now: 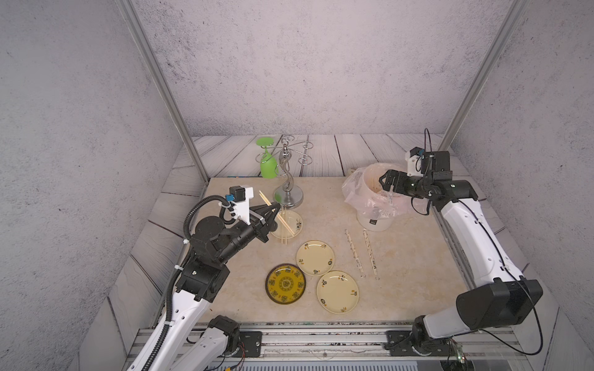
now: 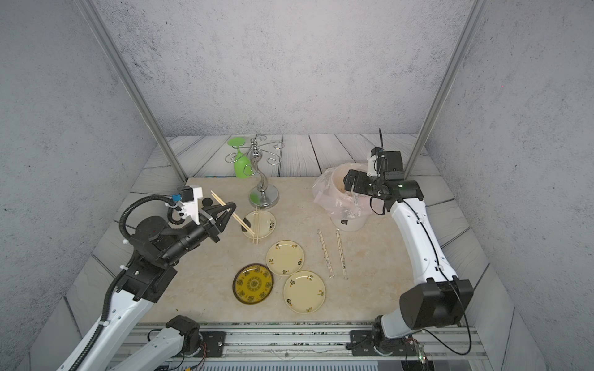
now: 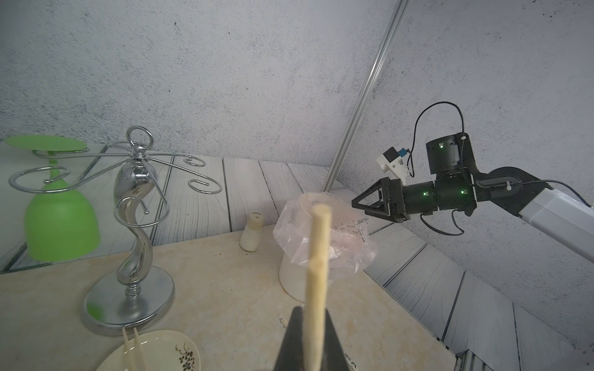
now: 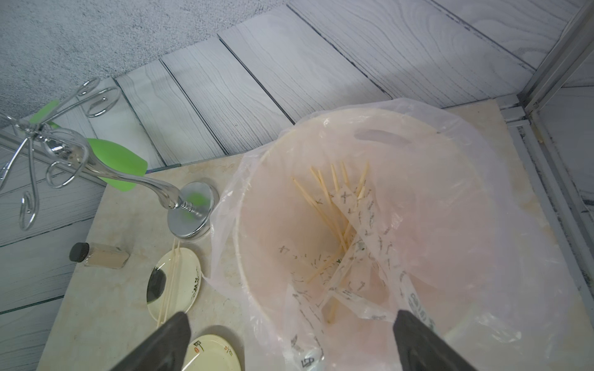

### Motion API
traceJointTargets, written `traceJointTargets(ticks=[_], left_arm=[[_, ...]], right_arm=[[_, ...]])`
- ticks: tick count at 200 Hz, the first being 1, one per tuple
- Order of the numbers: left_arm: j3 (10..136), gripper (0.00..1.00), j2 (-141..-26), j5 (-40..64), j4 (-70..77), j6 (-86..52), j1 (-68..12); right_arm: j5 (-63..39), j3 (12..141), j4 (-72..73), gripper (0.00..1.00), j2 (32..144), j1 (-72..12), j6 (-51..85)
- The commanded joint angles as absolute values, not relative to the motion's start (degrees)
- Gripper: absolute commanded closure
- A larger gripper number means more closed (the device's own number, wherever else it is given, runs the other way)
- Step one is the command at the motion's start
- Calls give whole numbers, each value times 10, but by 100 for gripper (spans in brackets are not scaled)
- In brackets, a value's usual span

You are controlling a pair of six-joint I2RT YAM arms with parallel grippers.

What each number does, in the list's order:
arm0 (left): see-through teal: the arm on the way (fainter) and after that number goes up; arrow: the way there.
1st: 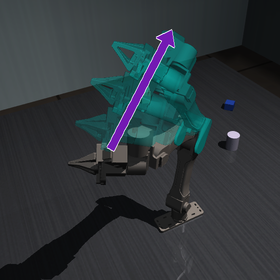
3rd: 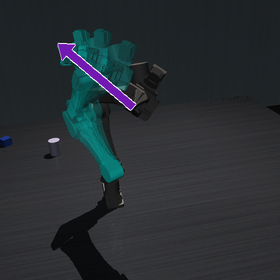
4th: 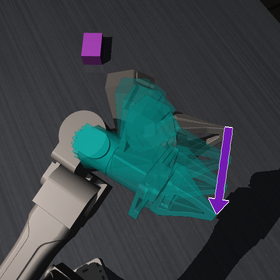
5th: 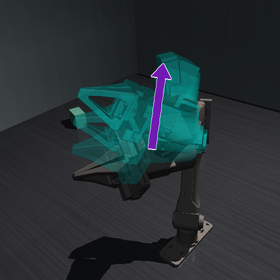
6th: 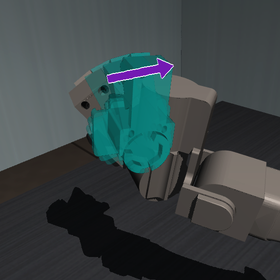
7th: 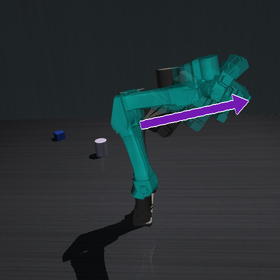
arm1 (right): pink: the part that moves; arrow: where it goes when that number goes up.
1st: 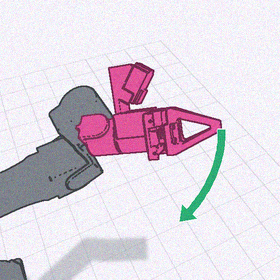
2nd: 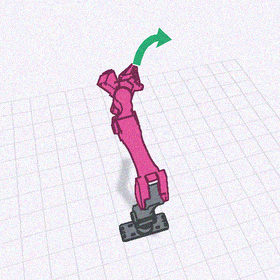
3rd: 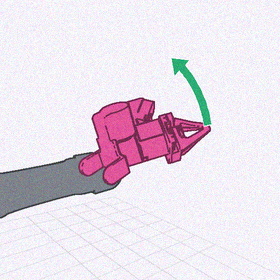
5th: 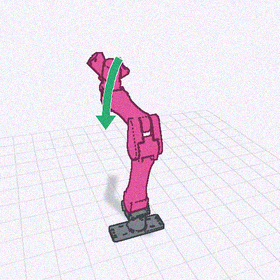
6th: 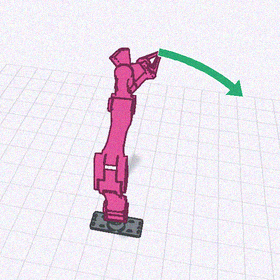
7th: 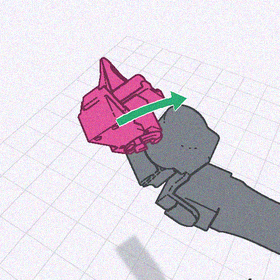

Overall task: Remove the packaging of disposable chopsticks
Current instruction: Place the packet bag in the trash bin.

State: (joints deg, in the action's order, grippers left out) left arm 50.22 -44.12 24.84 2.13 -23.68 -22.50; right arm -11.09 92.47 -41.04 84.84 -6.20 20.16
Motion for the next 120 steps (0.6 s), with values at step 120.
traceJointTargets(ticks=[120], left_arm=[[519,100,-442,241,21,-225,-219]], right_arm=[[-71,902,-466,34,763,-74,189]])
